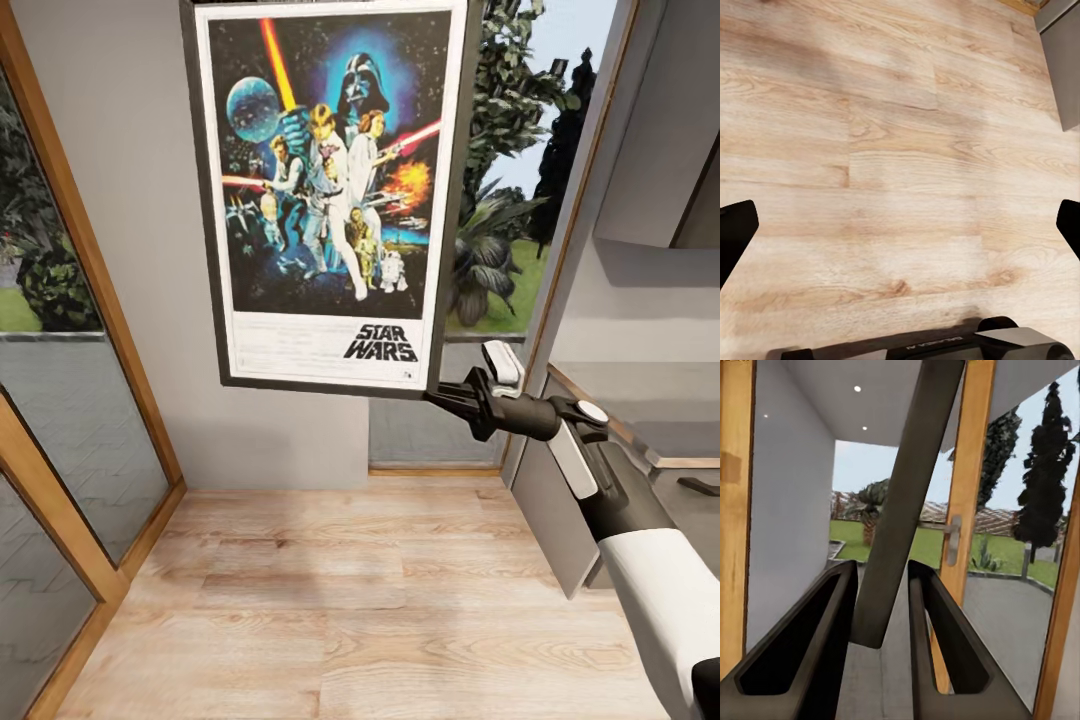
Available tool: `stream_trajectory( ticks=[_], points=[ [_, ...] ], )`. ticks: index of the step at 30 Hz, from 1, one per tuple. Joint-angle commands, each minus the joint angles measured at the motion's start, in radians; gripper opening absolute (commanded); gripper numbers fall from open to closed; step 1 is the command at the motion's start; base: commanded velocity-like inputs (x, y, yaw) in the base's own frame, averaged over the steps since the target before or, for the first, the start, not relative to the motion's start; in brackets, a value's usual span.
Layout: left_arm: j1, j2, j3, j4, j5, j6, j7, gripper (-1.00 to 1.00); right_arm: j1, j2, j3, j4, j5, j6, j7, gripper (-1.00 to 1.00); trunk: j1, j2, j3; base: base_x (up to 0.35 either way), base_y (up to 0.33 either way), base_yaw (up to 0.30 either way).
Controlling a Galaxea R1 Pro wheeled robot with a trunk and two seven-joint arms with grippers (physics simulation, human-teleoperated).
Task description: Pick up the poster from the kitchen countertop and hang it on one of the wall nails in the kitchen.
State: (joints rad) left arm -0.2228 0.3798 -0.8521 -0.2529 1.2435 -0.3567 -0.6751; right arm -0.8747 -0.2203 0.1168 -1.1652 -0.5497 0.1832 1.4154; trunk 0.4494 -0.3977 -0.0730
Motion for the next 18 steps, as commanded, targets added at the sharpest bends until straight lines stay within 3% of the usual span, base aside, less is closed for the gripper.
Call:
stream_trajectory(
  ticks=[1,6,18],
  points=[
    [-0.001,0.001,-0.008,0.000,0.008,-0.005,-0.001,1.00,-0.001,-0.001,0.003,0.002,-0.008,0.011,0.001,-1.00,0.001,-0.002,-0.002,0.000,0.000,0.000],
    [-0.001,0.001,-0.008,0.000,0.008,-0.005,-0.001,1.00,-0.001,0.001,0.003,0.010,-0.013,0.021,-0.071,-1.00,0.001,-0.002,-0.002,0.000,0.000,0.000],
    [-0.001,0.001,-0.010,0.000,0.008,-0.005,-0.001,1.00,-0.001,0.001,0.009,0.004,-0.016,0.024,-0.079,-1.00,0.001,-0.002,-0.002,0.000,0.000,0.000]
  ],
)
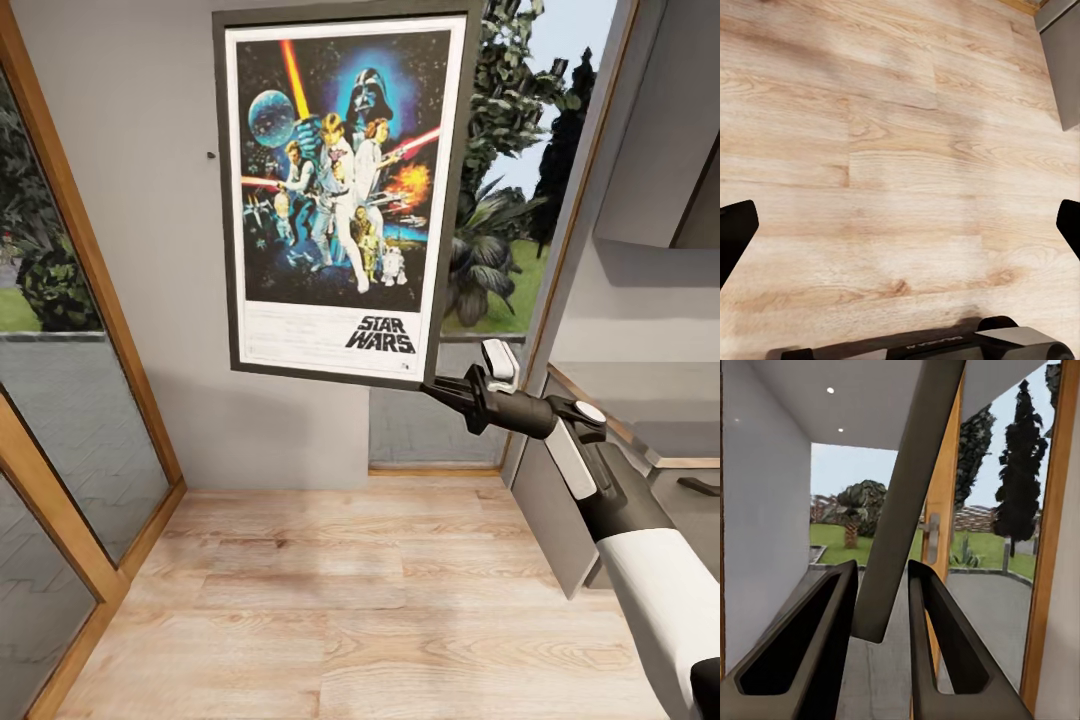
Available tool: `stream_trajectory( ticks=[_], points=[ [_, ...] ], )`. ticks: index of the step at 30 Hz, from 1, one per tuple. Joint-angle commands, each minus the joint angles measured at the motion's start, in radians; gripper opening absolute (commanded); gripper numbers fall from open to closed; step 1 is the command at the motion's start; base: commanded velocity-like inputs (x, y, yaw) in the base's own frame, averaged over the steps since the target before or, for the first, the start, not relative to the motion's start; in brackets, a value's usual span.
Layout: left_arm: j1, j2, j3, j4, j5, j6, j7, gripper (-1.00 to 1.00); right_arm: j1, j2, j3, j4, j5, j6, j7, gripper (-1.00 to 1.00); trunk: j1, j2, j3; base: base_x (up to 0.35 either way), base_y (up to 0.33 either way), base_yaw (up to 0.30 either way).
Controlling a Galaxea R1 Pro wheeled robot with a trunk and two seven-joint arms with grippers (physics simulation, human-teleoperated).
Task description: Pick up the poster from the kitchen countertop and hang it on one of the wall nails in the kitchen.
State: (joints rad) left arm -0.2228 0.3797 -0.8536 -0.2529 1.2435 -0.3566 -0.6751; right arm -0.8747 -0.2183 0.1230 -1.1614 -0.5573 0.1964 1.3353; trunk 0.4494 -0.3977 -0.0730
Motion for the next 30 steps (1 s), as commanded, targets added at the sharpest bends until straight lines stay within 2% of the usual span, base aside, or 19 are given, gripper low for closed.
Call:
stream_trajectory(
  ticks=[1,21,30],
  points=[
    [-0.001,0.001,-0.008,0.000,0.008,-0.005,-0.001,1.00,-0.001,-0.001,0.003,0.000,-0.008,0.011,0.001,-1.00,0.001,-0.002,-0.002,0.000,0.000,0.000],
    [-0.001,0.001,-0.008,0.001,0.008,-0.004,-0.001,1.00,-0.001,-0.001,0.006,0.000,-0.002,0.014,0.004,-1.00,0.001,-0.002,-0.002,0.000,0.001,0.000],
    [-0.001,0.001,-0.008,0.001,0.008,-0.004,-0.001,1.00,-0.001,-0.001,0.007,-0.005,-0.001,0.014,0.004,-1.00,0.001,-0.002,-0.002,0.073,0.170,0.000]
  ],
)
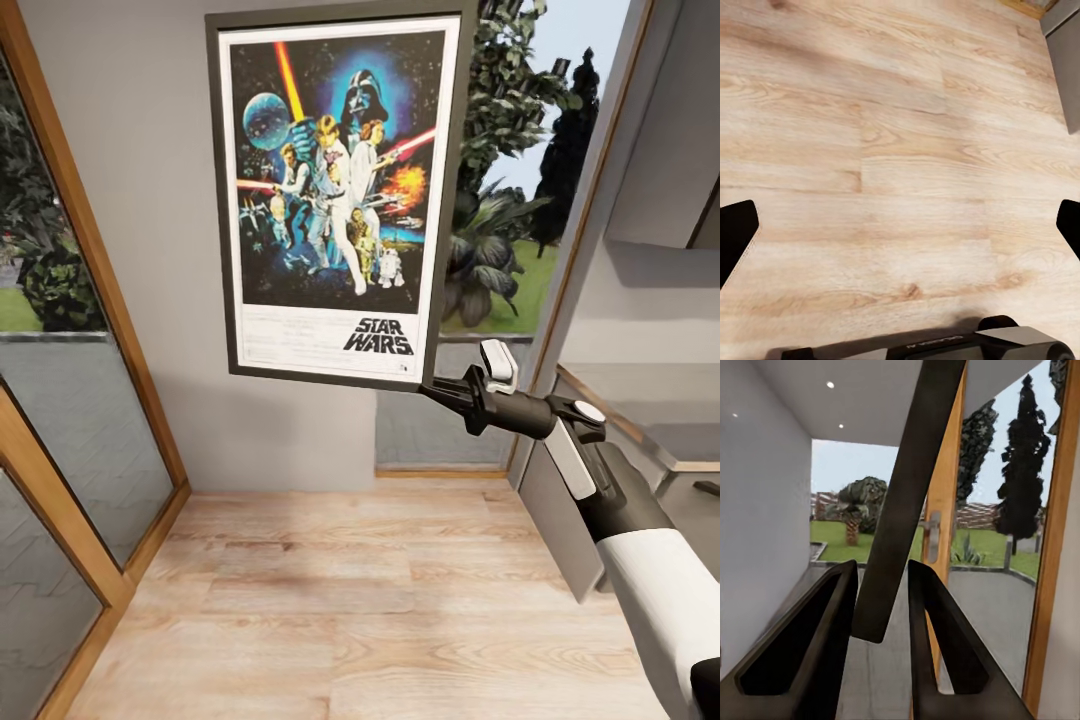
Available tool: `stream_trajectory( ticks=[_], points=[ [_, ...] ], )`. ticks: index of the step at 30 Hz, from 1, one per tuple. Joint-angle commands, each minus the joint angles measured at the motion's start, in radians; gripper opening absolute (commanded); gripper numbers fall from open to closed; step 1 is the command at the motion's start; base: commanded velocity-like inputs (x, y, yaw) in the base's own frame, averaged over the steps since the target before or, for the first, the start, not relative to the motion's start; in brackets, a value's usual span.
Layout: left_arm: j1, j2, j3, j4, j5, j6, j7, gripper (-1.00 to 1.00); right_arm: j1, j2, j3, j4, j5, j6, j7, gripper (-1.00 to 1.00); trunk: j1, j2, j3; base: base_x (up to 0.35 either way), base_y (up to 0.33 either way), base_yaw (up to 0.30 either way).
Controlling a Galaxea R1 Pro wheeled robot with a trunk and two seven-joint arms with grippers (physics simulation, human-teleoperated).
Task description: Pick up the poster from the kitchen countertop and hang it on one of the wall nails in the kitchen.
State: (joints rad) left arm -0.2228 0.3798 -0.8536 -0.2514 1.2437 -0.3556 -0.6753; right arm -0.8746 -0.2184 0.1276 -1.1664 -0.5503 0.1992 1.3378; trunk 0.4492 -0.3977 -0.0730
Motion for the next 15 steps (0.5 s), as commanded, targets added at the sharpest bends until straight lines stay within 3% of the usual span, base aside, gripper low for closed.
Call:
stream_trajectory(
  ticks=[1,10,15],
  points=[
    [-0.001,0.001,-0.008,0.000,0.008,-0.005,-0.001,1.00,-0.001,-0.001,0.003,0.000,-0.008,0.011,0.001,-1.00,0.001,-0.002,-0.002,0.102,0.160,0.000],
    [-0.001,0.001,-0.008,0.000,0.008,-0.005,-0.001,1.00,-0.001,-0.001,0.003,-0.002,-0.008,0.011,0.004,-1.00,0.001,-0.002,-0.002,0.045,0.043,0.000],
    [-0.001,0.001,-0.008,0.000,0.008,-0.005,-0.001,1.00,-0.001,-0.001,0.003,-0.002,-0.008,0.012,0.006,-1.00,0.001,-0.002,-0.002,0.174,0.096,0.000]
  ],
)
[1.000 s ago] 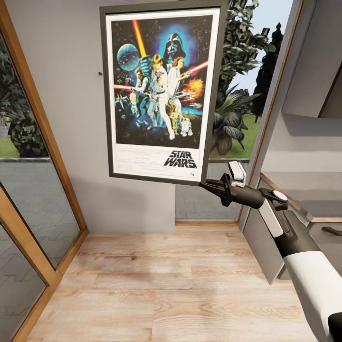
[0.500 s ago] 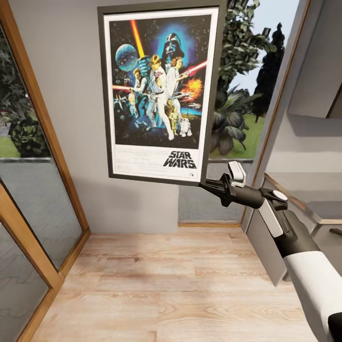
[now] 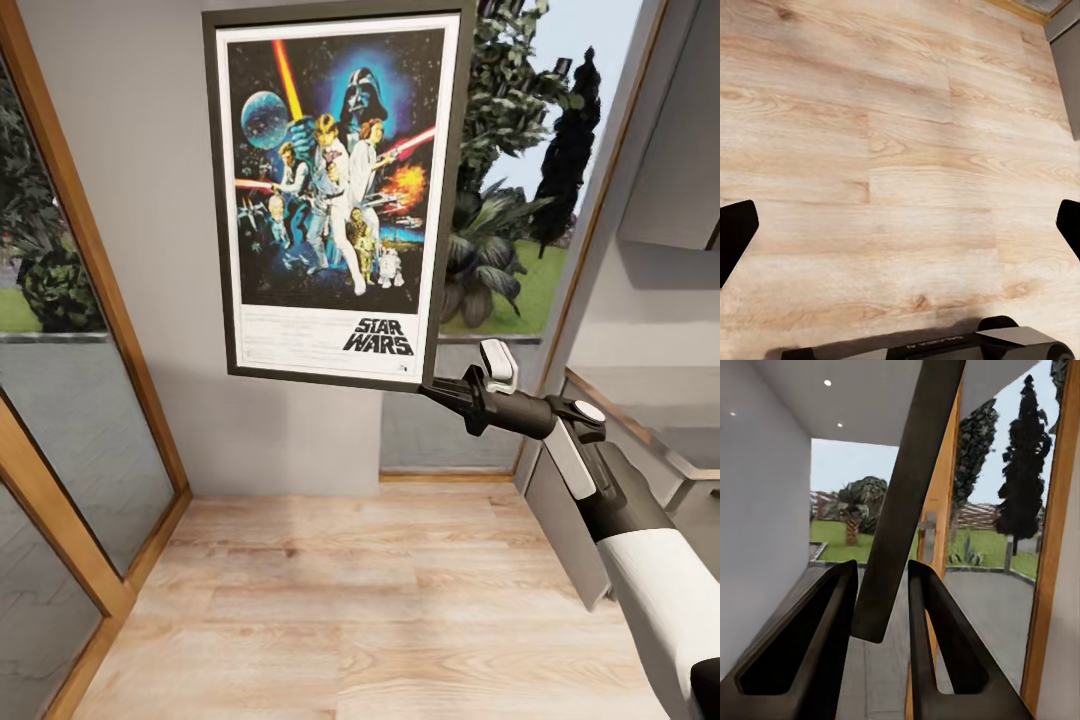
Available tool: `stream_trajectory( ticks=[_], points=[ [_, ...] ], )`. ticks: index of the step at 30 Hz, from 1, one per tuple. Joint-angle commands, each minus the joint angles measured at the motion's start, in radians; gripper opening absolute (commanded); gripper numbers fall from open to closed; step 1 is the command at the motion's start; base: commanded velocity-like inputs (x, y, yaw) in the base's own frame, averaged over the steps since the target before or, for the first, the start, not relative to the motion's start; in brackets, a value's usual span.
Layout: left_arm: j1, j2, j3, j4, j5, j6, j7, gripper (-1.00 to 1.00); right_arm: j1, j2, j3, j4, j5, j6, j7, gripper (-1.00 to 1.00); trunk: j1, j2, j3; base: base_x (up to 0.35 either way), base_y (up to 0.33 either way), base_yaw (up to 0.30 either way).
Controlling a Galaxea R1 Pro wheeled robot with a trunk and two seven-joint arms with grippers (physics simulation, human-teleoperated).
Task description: Pick up the poster from the kitchen countertop and hang it on one of the wall nails in the kitchen.
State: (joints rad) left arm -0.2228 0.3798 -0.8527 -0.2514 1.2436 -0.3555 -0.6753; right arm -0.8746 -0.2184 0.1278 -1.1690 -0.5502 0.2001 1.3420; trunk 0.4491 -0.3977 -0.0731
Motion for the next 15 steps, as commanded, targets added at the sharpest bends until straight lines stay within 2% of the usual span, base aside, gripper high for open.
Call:
stream_trajectory(
  ticks=[1,7,12,15],
  points=[
    [-0.001,0.001,-0.008,0.000,0.008,-0.005,-0.001,1.00,-0.001,-0.001,0.003,0.000,-0.008,0.011,0.001,-1.00,0.001,-0.002,-0.002,0.135,0.094,0.000],
    [-0.001,0.001,-0.008,0.000,0.008,-0.005,-0.001,1.00,-0.001,-0.001,0.006,0.002,-0.008,0.011,0.002,-1.00,0.001,-0.002,-0.002,0.049,0.034,0.000],
    [-0.001,0.001,-0.008,0.000,0.008,-0.005,-0.001,1.00,-0.001,-0.001,0.058,0.004,-0.008,0.012,-0.001,-1.00,0.001,-0.002,-0.002,0.145,0.051,0.000],
    [-0.001,0.001,-0.008,0.000,0.008,-0.005,-0.001,1.00,-0.001,-0.001,0.067,0.004,-0.008,0.012,-0.002,-1.00,0.001,-0.002,-0.002,0.179,0.060,0.000]
  ],
)
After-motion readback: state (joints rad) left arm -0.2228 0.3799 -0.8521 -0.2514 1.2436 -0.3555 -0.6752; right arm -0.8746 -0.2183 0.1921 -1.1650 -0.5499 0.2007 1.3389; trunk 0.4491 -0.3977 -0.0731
